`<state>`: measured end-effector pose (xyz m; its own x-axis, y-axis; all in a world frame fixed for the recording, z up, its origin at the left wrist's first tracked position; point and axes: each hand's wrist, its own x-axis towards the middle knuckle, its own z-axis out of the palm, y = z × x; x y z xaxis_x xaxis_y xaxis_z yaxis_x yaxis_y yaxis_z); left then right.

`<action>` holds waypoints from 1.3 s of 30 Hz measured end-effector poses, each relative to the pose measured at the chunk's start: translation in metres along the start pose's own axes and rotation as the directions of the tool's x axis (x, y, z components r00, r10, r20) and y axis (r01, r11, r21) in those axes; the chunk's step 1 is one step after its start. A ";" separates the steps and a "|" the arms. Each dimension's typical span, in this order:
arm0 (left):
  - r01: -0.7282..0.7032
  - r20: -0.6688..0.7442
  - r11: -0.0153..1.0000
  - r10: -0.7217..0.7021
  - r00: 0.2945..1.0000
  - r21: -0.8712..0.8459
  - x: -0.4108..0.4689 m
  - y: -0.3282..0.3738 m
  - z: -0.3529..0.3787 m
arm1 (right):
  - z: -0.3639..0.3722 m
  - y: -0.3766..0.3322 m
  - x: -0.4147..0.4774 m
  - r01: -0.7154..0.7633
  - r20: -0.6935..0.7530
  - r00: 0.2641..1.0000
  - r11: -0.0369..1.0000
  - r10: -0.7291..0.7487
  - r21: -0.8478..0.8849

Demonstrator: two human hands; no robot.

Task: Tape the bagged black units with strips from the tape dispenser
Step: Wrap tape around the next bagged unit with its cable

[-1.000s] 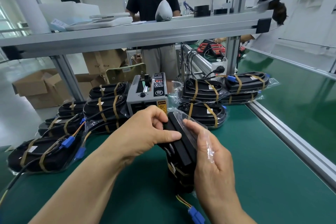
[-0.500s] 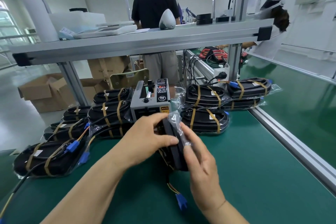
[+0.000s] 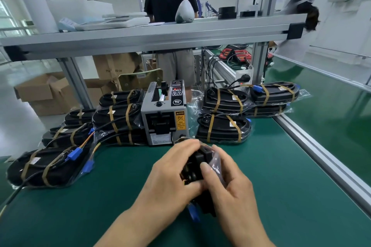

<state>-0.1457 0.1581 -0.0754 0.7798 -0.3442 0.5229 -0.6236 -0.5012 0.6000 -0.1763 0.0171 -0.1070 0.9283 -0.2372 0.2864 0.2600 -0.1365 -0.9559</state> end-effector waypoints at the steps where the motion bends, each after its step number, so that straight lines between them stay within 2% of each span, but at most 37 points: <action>1: -0.033 0.011 0.999 0.033 0.999 0.031 -0.003 -0.004 0.005 | 0.000 0.001 0.002 -0.001 -0.010 1.000 0.999 0.001 -0.045; 4: -0.124 0.018 0.984 0.123 0.992 0.130 -0.013 -0.018 0.016 | 0.001 0.009 0.007 -0.011 -0.015 1.000 0.991 0.009 -0.134; 6: -0.130 -0.021 0.983 0.134 0.991 0.127 -0.016 -0.026 0.020 | 0.004 0.016 0.008 -0.096 -0.035 0.995 0.995 0.095 -0.012; 8: -0.139 -0.052 0.983 0.145 0.988 0.117 -0.018 -0.030 0.022 | 0.009 0.021 0.006 -0.210 -0.041 0.974 0.956 0.223 0.205; 10: -0.149 -0.058 0.982 0.156 0.986 0.113 -0.020 -0.032 0.024 | 0.012 0.023 0.003 -0.240 -0.043 0.962 0.912 0.269 0.333; 15: -0.168 -0.054 0.977 0.176 0.983 0.130 -0.026 -0.035 0.024 | 0.018 0.024 -0.004 -0.238 -0.006 0.967 0.913 0.254 0.332; 17: -0.182 -0.049 0.981 0.186 0.981 0.066 -0.026 -0.033 0.019 | 0.018 0.024 -0.002 -0.246 0.003 0.965 0.907 0.261 0.341; 19: -0.085 -0.127 0.992 0.073 0.989 -0.096 -0.019 -0.033 0.012 | 0.018 0.023 -0.001 -0.231 -0.012 0.969 0.924 0.246 0.304; 20: 0.023 -0.208 0.982 -0.063 0.976 -0.187 -0.011 -0.034 0.008 | 0.017 0.022 -0.002 -0.230 -0.016 0.969 0.928 0.245 0.294; 21: 0.163 -0.288 0.946 -0.244 0.926 -0.280 0.000 -0.039 0.005 | 0.017 0.021 -0.003 -0.235 -0.012 0.968 0.926 0.250 0.294; 22: 0.304 -0.329 0.870 -0.439 0.836 -0.388 0.014 -0.047 0.002 | 0.016 0.020 -0.004 -0.244 -0.006 0.966 0.924 0.257 0.293; 24: 0.503 -0.237 0.615 -0.744 0.624 -0.607 0.045 -0.070 -0.003 | 0.017 0.018 -0.006 -0.263 0.000 0.962 0.921 0.274 0.286; 26: 0.576 -0.047 0.339 -0.886 0.461 -0.744 0.071 -0.089 -0.006 | 0.017 0.017 -0.006 -0.265 -0.009 0.960 0.920 0.279 0.288; 28: 0.583 0.079 0.157 -0.930 0.359 -0.797 0.089 -0.102 -0.005 | 0.016 0.016 -0.005 -0.267 -0.022 0.958 0.918 0.286 0.291; 30: 0.581 0.140 0.071 -0.940 0.310 -0.811 0.099 -0.109 -0.001 | 0.016 0.017 -0.004 -0.273 -0.026 0.956 0.914 0.294 0.299; 32: 0.580 0.168 0.032 -0.943 0.288 -0.814 0.106 -0.113 0.002 | 0.014 0.017 -0.005 -0.267 -0.035 0.957 0.923 0.287 0.276; 39: 0.551 0.151 0.027 -0.950 0.275 -0.834 0.120 -0.108 0.004 | 0.011 0.016 -0.005 -0.270 -0.030 0.957 0.925 0.288 0.267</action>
<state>0.0152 0.1675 -0.0798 0.8148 0.2619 -0.5173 0.3664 0.4589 0.8094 -0.1742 0.0263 -0.1240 0.9554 -0.2952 0.0008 0.0610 0.1949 -0.9789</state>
